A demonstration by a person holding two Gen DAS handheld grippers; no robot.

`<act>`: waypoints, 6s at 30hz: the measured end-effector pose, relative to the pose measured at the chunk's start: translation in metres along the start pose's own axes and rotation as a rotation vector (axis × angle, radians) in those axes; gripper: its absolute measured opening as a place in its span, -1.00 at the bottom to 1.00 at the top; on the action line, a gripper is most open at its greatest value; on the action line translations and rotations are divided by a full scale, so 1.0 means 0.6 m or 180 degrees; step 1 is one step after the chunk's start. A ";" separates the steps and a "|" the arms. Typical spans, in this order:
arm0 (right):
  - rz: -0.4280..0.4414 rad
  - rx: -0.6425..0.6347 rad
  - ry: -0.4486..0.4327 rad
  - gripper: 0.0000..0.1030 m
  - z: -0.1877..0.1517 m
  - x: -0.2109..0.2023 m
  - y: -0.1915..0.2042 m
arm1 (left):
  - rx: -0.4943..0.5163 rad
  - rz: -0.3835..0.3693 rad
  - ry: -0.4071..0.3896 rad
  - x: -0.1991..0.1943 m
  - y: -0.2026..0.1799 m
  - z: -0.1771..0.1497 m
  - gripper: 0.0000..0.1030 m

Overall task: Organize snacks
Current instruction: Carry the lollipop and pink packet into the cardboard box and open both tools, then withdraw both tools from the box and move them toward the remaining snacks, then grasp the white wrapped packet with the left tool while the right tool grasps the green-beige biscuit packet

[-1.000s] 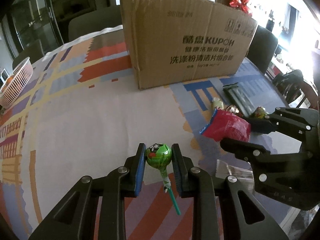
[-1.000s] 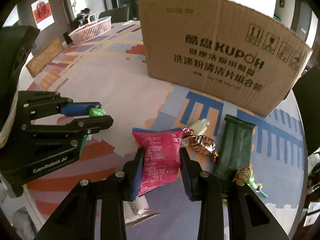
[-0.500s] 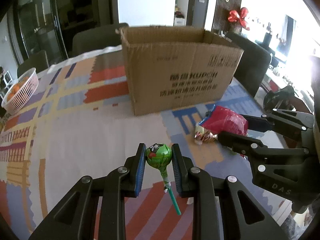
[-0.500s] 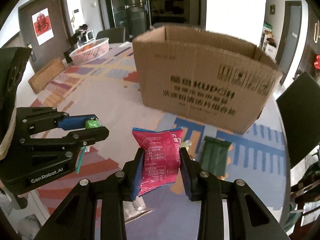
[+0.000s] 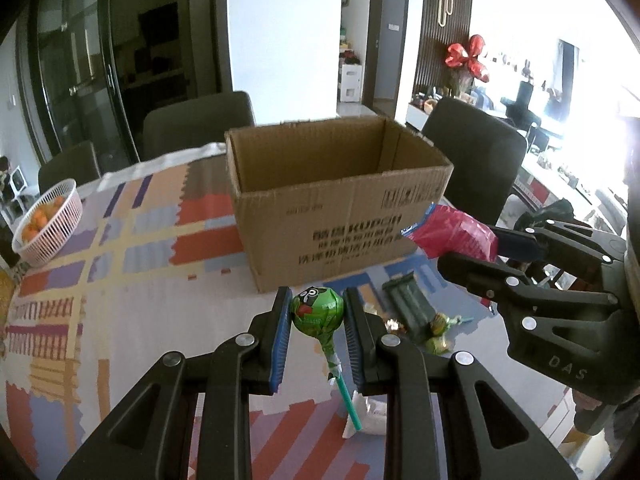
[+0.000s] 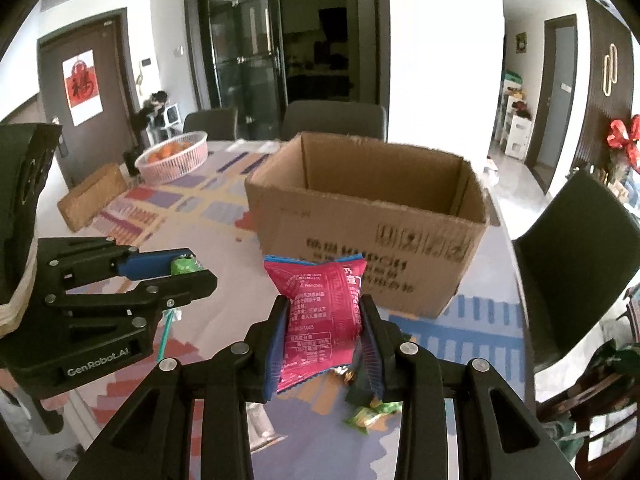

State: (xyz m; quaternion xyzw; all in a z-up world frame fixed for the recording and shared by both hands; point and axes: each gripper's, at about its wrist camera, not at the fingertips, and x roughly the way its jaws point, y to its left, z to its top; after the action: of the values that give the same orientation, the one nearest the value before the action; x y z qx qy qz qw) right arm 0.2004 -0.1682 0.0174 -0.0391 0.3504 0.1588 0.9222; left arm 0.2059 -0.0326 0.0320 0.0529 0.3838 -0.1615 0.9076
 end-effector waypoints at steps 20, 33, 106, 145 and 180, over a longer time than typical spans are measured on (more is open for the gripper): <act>-0.0098 0.0128 -0.0334 -0.31 0.120 -0.017 -0.049 | 0.0009 -0.0039 -0.0282 -0.001 0.016 0.147 -0.50; -0.0174 0.0165 -0.0232 -0.31 0.180 0.057 -0.094 | -0.0031 -0.0025 -0.0140 0.084 0.039 0.221 -0.50; -0.0390 0.0359 0.0550 0.11 -0.155 0.005 -0.036 | 0.0030 -0.0167 0.0662 0.056 -0.059 -0.164 0.49; -0.0300 0.0693 0.0888 0.11 -0.181 0.094 -0.060 | -0.0409 -0.0579 0.0818 0.131 -0.044 -0.178 -0.41; -0.0121 0.0754 0.0861 -0.58 -0.183 0.114 -0.048 | -0.0465 -0.0515 0.0564 0.111 -0.050 -0.134 -0.41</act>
State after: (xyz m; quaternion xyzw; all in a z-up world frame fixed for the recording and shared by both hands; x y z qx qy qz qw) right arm 0.1885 -0.1974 -0.1113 0.0421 0.4868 0.0923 0.8676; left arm 0.1849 -0.0599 -0.0708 -0.0304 0.4763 -0.2005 0.8556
